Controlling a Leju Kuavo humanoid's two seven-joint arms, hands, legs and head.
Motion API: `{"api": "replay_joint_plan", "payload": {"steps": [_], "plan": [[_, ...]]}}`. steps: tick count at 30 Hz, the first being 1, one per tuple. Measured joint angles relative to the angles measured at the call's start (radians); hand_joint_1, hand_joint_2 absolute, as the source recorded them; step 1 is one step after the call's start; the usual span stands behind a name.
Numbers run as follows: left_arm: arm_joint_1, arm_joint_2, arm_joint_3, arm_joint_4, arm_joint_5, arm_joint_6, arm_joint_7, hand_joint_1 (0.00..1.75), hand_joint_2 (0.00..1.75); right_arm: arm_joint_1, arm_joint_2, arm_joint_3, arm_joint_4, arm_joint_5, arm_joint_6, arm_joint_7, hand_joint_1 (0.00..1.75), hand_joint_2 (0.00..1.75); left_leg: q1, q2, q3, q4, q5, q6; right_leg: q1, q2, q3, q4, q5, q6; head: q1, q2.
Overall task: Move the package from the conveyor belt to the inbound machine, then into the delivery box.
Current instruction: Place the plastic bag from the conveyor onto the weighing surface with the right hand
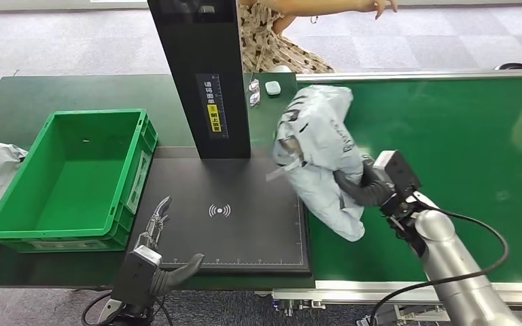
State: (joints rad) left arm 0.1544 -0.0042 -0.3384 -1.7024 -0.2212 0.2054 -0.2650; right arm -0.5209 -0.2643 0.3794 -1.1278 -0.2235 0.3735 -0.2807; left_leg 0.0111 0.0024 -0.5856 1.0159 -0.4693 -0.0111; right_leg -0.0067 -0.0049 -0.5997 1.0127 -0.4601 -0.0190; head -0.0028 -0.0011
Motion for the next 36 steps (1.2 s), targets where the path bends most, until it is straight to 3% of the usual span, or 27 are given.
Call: {"api": "replay_joint_plan", "payload": {"steps": [3,8,14,18,21,22,25,26,30,36], "plan": [[0.000,0.000,0.000,-0.001,0.002,0.009,0.000,0.00,1.75,-0.062,0.059,0.121,0.055,-0.054,0.081,0.034,1.75,1.75,0.001,0.000,0.000,0.000,0.000,0.000,0.000,0.000,-0.001,0.001,0.000,0.000,0.000,0.000],[-0.002,0.000,0.000,-0.001,0.013,0.015,0.000,0.00,1.75,-0.192,0.155,0.298,0.168,-0.165,0.132,0.114,1.75,1.75,0.001,0.000,0.000,0.000,0.001,-0.002,0.001,0.000,-0.001,0.001,0.000,-0.001,0.000,0.000],[-0.002,0.000,0.000,-0.001,0.014,0.013,0.000,0.00,1.75,-0.271,0.206,0.426,0.236,-0.164,0.114,0.148,1.73,1.75,0.000,-0.001,0.000,0.000,0.001,-0.002,0.000,0.000,-0.001,0.001,0.000,-0.001,0.000,0.000],[-0.002,0.000,0.001,-0.004,0.012,0.056,-0.014,0.00,1.75,-0.288,0.220,0.475,0.252,-0.145,0.076,0.163,1.37,1.75,0.000,-0.001,0.000,0.000,0.001,-0.002,0.000,-0.001,-0.001,0.001,0.000,-0.001,0.000,0.000],[0.000,-0.008,0.026,-0.025,0.038,0.191,-0.078,0.00,1.75,-0.298,0.224,0.503,0.260,-0.139,0.051,0.179,1.25,1.75,0.000,-0.001,0.000,0.000,0.001,-0.002,0.000,-0.001,-0.001,0.001,0.000,-0.001,0.000,0.000],[0.001,-0.012,0.041,-0.037,0.054,0.246,-0.108,0.00,1.75,-0.301,0.226,0.510,0.263,-0.137,0.045,0.183,1.09,1.75,0.001,-0.001,0.000,0.000,0.001,-0.002,0.000,-0.001,-0.001,0.001,0.000,-0.001,0.000,0.000],[0.016,-0.023,0.094,-0.087,0.104,0.395,-0.223,0.00,1.75,-0.308,0.230,0.529,0.267,-0.129,0.030,0.185,0.17,1.75,0.001,-0.001,0.000,0.000,0.001,-0.002,0.000,-0.001,-0.001,0.001,0.000,-0.001,0.000,0.000],[0.024,-0.030,0.115,-0.109,0.120,0.435,-0.272,0.00,1.75,-0.309,0.231,0.534,0.269,-0.125,0.026,0.184,0.02,1.75,0.001,-0.001,0.000,0.000,0.001,-0.002,0.000,-0.001,-0.001,0.001,0.000,-0.001,0.000,0.000],[0.059,-0.080,0.208,-0.217,0.127,0.489,-0.412,0.00,1.75,-0.308,0.231,0.551,0.272,-0.110,0.006,0.176,0.00,1.75,0.001,-0.001,0.000,0.000,0.001,-0.002,0.001,-0.001,-0.001,0.001,0.000,-0.001,0.000,0.000],[0.066,-0.150,0.312,-0.405,0.093,0.490,-0.436,0.00,1.75,-0.297,0.231,0.565,0.273,-0.095,-0.004,0.162,0.00,1.75,0.000,-0.001,0.000,0.000,0.001,-0.002,0.000,-0.001,-0.001,0.000,0.000,-0.001,0.000,0.000]]}}
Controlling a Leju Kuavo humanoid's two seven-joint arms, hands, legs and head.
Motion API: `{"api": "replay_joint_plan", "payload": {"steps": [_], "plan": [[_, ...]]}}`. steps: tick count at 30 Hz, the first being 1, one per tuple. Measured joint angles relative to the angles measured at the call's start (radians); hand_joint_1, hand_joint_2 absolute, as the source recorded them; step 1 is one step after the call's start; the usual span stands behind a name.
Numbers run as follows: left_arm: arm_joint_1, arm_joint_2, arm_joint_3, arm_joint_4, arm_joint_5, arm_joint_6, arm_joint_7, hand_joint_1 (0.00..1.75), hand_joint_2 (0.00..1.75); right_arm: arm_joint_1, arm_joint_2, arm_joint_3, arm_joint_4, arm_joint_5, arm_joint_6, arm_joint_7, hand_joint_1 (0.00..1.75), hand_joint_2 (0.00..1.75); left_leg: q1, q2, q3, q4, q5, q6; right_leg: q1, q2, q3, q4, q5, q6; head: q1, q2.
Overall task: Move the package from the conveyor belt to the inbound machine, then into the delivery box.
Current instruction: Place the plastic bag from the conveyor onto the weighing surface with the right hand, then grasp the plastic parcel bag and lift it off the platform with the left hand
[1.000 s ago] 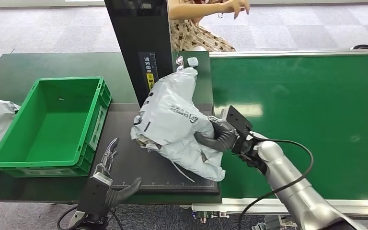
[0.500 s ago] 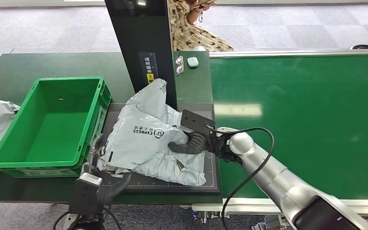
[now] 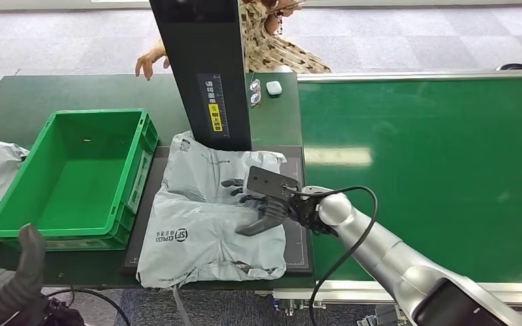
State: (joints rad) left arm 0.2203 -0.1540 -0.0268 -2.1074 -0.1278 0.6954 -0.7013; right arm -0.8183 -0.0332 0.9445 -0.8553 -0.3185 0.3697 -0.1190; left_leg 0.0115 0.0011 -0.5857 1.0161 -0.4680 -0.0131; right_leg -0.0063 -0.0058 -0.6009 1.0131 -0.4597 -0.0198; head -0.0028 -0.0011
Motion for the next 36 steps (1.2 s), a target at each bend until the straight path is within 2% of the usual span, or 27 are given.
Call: {"api": "replay_joint_plan", "payload": {"steps": [4,7,12,16,19,27,31,36], "plan": [[-0.001,-0.014,0.012,-0.057,-0.045,-0.001,0.000,0.00,1.75,0.007,0.000,0.003,0.000,0.004,-0.004,-0.014,0.00,1.75,0.000,0.000,0.001,0.000,0.000,0.000,0.000,0.000,0.000,0.000,0.000,0.000,0.000,0.000],[-0.010,0.004,-0.014,-0.031,-0.096,-0.023,0.030,0.00,1.75,0.017,-0.001,-0.002,-0.003,0.004,-0.030,-0.055,0.00,1.75,0.000,0.000,0.001,0.000,0.000,0.000,0.000,0.000,0.000,0.000,0.000,0.000,0.000,0.000],[-0.035,0.068,-0.094,0.034,-0.189,-0.158,0.212,0.00,1.75,0.067,-0.008,-0.050,-0.065,-0.004,-0.115,-0.175,0.00,1.75,0.000,0.001,0.002,0.000,0.000,0.000,0.000,0.001,0.000,0.000,0.000,0.000,0.000,0.000],[-0.056,0.112,-0.145,0.081,-0.375,-0.328,0.357,0.00,1.75,0.186,-0.026,-0.143,-0.228,-0.063,-0.185,-0.287,0.00,1.75,0.000,0.000,0.000,0.000,0.000,0.000,0.000,0.000,-0.001,0.000,0.000,0.000,0.000,0.000],[-0.082,0.148,-0.183,0.111,-0.525,-0.414,0.406,0.00,1.75,0.293,-0.028,-0.229,-0.366,-0.136,-0.193,-0.337,0.00,1.75,0.000,0.000,0.000,0.000,-0.001,-0.001,0.000,0.000,-0.001,0.000,0.000,0.000,0.000,0.000],[-0.138,0.224,-0.262,0.166,-0.701,-0.580,0.441,0.00,1.75,0.555,-0.002,-0.443,-0.685,-0.213,-0.132,-0.345,0.00,1.75,0.000,0.000,-0.001,0.000,-0.002,-0.001,0.000,0.000,-0.002,-0.001,-0.001,0.000,0.000,0.000],[-0.196,0.255,-0.275,0.203,-0.701,-0.630,0.451,0.00,1.75,0.644,0.033,-0.540,-0.788,-0.243,-0.080,-0.319,0.00,1.75,0.000,0.000,-0.001,0.000,-0.002,-0.001,0.000,0.000,-0.002,-0.001,-0.001,0.000,0.000,0.000],[-0.295,0.297,-0.280,0.279,-0.634,-0.738,0.446,0.00,1.75,0.704,0.065,-0.628,-0.874,-0.269,-0.039,-0.301,0.00,1.75,0.000,0.000,0.000,0.000,-0.001,-0.001,0.000,0.000,-0.002,0.000,0.000,-0.001,0.000,0.000]]}}
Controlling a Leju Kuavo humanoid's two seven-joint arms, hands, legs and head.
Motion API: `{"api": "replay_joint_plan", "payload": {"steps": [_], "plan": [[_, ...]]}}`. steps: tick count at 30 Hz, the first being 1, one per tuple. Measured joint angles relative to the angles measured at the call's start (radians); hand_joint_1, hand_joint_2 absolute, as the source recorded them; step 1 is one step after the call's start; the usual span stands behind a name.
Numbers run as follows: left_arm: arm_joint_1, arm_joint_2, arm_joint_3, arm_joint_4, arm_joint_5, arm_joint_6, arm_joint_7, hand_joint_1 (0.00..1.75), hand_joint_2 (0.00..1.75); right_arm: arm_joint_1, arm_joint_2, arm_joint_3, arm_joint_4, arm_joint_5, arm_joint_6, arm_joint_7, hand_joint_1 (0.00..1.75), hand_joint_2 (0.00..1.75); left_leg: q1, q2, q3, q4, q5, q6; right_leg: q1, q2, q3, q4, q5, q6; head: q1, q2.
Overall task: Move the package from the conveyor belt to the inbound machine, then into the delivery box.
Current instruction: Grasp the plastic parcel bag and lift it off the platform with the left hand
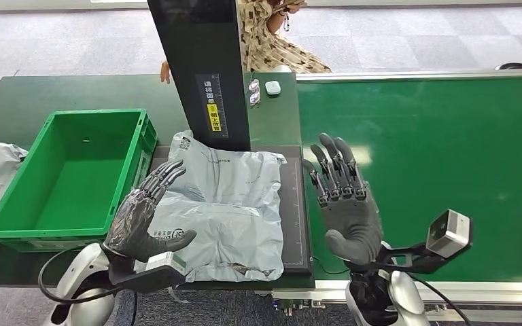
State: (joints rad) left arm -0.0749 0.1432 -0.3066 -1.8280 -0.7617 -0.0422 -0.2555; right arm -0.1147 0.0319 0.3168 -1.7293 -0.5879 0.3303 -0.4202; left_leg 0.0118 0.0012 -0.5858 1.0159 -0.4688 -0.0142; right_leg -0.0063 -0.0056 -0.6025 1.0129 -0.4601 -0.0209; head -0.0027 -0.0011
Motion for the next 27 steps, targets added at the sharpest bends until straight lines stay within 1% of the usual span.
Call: {"api": "replay_joint_plan", "payload": {"steps": [4,9,13,16,21,27], "plan": [[-0.105,0.022,-0.008,0.099,0.026,-0.077,0.000,0.00,1.75,0.022,0.018,-0.047,-0.036,-0.019,0.022,0.009,0.00,1.75,0.000,0.000,0.000,0.000,0.001,0.000,0.000,0.000,0.000,0.000,0.000,0.000,0.000,0.000],[-0.236,0.030,-0.038,0.236,0.019,-0.125,0.009,0.00,1.75,0.038,0.031,-0.083,-0.055,-0.033,0.036,0.018,0.00,1.75,0.000,0.000,0.000,0.000,0.001,0.000,0.000,0.000,0.000,0.000,0.001,0.000,0.000,0.000],[-0.367,0.028,-0.108,0.386,-0.026,-0.156,0.023,0.00,1.75,0.047,0.040,-0.106,-0.058,-0.050,0.040,0.028,0.00,1.75,-0.001,0.000,0.000,0.001,0.001,0.000,0.000,0.000,0.001,0.000,0.001,0.000,0.000,0.000],[-0.440,0.021,-0.170,0.489,-0.052,-0.169,0.023,0.00,1.75,0.052,0.047,-0.120,-0.058,-0.057,0.040,0.034,0.00,1.75,-0.001,0.001,0.000,0.001,0.001,0.000,0.000,0.001,0.001,0.000,0.001,0.000,0.000,0.000],[-0.517,0.013,-0.265,0.612,-0.067,-0.184,0.016,0.00,1.75,0.060,0.058,-0.140,-0.059,-0.060,0.037,0.048,0.00,1.75,-0.001,0.001,0.000,0.001,0.001,0.000,0.000,0.001,0.000,0.000,0.001,0.000,0.000,0.000],[-0.557,0.027,-0.346,0.696,-0.055,-0.207,0.013,0.00,1.75,0.065,0.068,-0.160,-0.059,-0.072,0.036,0.059,0.00,1.75,0.000,0.001,0.000,0.000,0.001,0.000,0.000,0.001,0.000,0.000,0.001,0.000,0.000,0.000]]}}
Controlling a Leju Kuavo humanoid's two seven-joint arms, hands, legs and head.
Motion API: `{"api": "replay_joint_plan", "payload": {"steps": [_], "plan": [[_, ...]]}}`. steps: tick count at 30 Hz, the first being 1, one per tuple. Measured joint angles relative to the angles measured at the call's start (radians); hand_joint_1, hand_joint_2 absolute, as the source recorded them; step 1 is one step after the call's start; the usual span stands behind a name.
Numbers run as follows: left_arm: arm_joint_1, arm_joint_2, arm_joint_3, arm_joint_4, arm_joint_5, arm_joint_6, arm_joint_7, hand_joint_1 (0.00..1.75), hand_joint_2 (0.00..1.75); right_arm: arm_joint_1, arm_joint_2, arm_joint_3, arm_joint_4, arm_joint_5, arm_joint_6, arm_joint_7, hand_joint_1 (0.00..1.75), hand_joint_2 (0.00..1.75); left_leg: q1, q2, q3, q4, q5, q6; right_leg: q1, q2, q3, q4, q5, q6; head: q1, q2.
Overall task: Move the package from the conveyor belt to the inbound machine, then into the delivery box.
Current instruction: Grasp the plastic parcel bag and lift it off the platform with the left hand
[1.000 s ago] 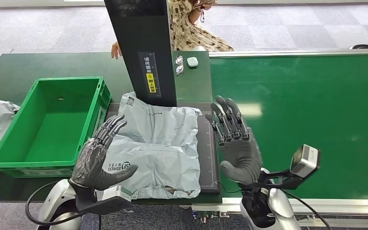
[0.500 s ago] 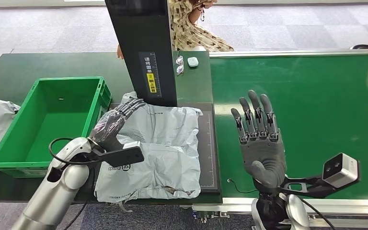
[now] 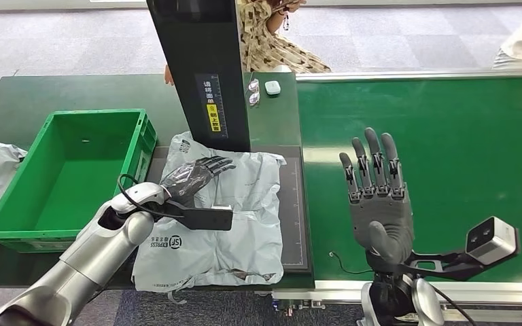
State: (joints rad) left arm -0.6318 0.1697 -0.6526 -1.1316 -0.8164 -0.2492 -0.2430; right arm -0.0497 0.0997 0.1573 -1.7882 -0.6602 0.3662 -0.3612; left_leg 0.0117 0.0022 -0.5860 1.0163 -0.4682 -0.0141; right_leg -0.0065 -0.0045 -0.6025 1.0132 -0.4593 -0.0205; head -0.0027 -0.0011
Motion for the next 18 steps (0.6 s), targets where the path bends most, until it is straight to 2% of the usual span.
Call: {"api": "replay_joint_plan", "payload": {"steps": [7,18], "plan": [[-0.007,0.015,-0.049,0.049,0.014,0.001,-0.009,0.00,1.75,0.000,0.002,-0.006,0.002,-0.015,-0.017,0.010,0.00,1.75,0.000,0.000,0.000,0.000,0.000,0.000,0.000,0.000,0.000,0.000,0.000,0.000,0.000,0.000],[-0.045,0.009,-0.116,0.099,0.028,-0.015,-0.019,0.00,1.75,0.004,0.006,-0.010,0.001,-0.017,-0.041,0.014,0.00,1.75,0.000,0.000,0.000,0.000,0.000,0.000,0.000,0.000,0.001,0.000,0.000,0.000,0.000,0.000]]}}
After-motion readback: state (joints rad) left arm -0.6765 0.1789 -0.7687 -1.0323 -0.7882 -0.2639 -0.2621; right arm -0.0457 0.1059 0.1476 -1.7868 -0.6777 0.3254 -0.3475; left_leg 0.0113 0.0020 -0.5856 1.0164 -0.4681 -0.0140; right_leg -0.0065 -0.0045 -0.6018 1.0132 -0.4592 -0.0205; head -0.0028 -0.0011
